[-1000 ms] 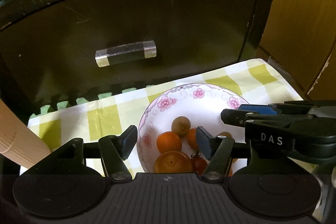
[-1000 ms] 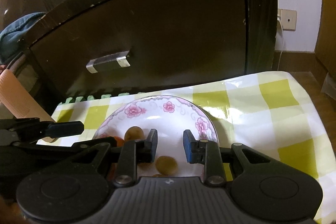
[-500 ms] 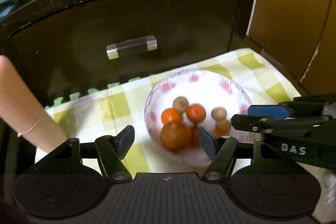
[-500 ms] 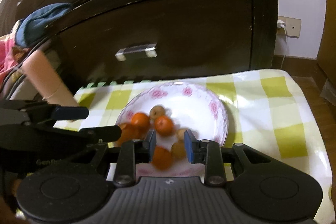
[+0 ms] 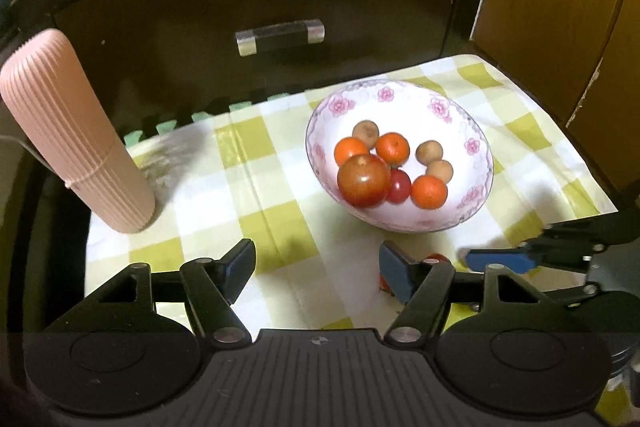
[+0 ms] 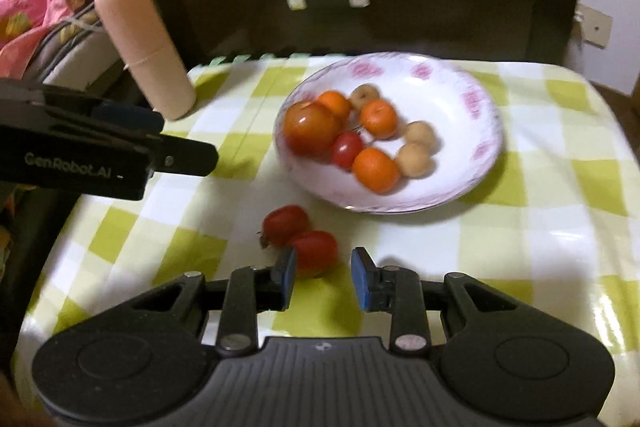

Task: Organize fruits
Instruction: 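Withdraw both tools from the bowl toward the two cherry tomatoes, then grasp a cherry tomato with the left tool while the right tool grasps the other cherry tomato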

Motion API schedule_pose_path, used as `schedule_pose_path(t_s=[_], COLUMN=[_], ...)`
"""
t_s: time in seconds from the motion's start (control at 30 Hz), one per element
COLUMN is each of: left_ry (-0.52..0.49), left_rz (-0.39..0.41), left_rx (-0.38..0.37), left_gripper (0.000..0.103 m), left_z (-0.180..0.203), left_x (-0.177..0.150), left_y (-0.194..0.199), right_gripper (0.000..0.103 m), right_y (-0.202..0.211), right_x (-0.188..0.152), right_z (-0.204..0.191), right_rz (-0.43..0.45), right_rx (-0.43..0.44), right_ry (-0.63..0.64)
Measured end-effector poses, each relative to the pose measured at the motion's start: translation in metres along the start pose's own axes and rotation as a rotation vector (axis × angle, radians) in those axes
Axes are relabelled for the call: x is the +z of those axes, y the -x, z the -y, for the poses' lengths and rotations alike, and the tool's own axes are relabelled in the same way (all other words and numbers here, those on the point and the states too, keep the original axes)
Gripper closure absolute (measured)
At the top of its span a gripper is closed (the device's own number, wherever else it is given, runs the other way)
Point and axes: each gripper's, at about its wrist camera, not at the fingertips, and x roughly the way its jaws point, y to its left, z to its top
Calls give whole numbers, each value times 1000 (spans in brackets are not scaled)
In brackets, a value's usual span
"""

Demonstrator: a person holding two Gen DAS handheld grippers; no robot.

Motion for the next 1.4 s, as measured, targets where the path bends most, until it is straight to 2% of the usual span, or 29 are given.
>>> schedule_pose_path(t_s=[0.17, 0.27, 0.43, 0.7, 0.87, 0.93, 1.0, 1.07, 1.1, 1.2, 1.4], left_ry=[-4, -10, -20, -43, -68, -70, -75, -85, -97, -90, -108], left_rz=[-12, -22, -49, -102, -107, -110, -115, -112, -100, -91, -106], left_rx=[-26, -35, -48, -99, -95, -91, -78, -60, -52, -58, -58], left_gripper=[28, 28, 27, 27, 28, 32, 44, 50, 56, 67, 70], left_z=[0, 1, 3, 16, 30, 35, 39, 42, 44, 45, 47], left_x=[-3, -5, -8, -13, -12, -12, -11, -12, -13, -12, -18], left_y=[-3, -5, -12, -30, -46, -54, -61, -64, -63, -63, -56], right_gripper=[66, 66, 66, 67, 68, 67, 67, 67, 68, 68, 68], right_y=[-17, -27, -31, -15, 2, 6, 10, 11, 11, 10, 10], right_x=[2, 5, 7, -5, -18, -21, -23, -24, -24, -24, -26], right_z=[-6, -2, 0, 4, 13, 16, 19, 20, 21, 23, 28], right_rz=[-21, -39, -21, -68, -97, -101, -101, -100, -102, -100, -102], right_rx=[11, 21, 39, 25, 13, 16, 24, 33, 38, 39, 16], right_ry=[41, 26, 23, 38, 23, 12, 3, -7, -12, -16, -32])
